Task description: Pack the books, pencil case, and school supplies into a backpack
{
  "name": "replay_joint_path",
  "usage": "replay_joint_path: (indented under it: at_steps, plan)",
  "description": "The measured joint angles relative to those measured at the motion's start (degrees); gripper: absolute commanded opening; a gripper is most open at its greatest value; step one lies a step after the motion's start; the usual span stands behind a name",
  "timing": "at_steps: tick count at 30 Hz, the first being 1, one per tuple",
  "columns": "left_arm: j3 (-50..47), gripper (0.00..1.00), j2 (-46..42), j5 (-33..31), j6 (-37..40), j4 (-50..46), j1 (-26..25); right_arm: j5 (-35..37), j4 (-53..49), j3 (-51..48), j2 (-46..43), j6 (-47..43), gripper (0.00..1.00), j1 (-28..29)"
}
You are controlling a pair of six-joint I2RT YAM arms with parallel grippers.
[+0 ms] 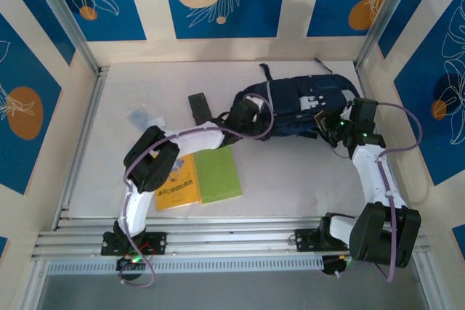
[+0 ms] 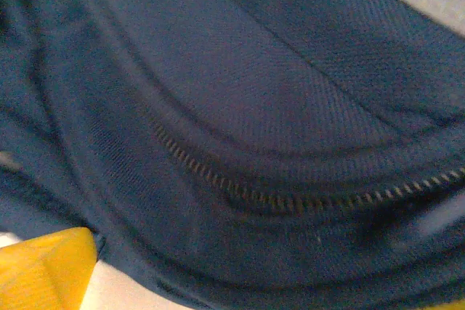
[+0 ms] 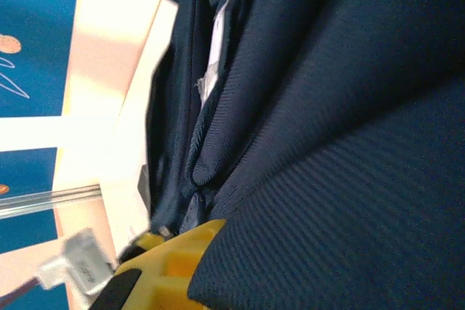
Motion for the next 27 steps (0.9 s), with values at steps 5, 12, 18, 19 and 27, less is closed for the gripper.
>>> replay_joint_path:
  at_steps: [5, 12, 18, 19, 27]
  plan:
    - [-2.08, 0.99, -5.95, 1.07, 0.92, -2.03, 0.44, 0.94, -0.26, -0.44, 1.77, 3.21, 0.0, 2.71]
    - [-15.54, 0.88, -22.32, 7.63, -3.78, 2.45, -5.9, 3.37, -0.28, 0.02, 6.03, 7.37, 0.0, 5.99]
    - [-18.4, 0.76, -20.22, 9.99, -6.91, 8.76, -11.23, 5.6, 0.11, 0.09, 7.41, 11.8, 0.0, 7.67]
    - [-18.49, 0.73, -18.88, 10.05, -7.37, 10.21, -11.52, 5.97, 0.17, 0.09, 7.41, 12.66, 0.0, 8.0]
    - [-17.7, 0.66, -5.99, 6.6, -8.24, 21.29, -11.74, 6.64, 0.28, 1.03, 7.39, 16.79, 0.0, 9.11]
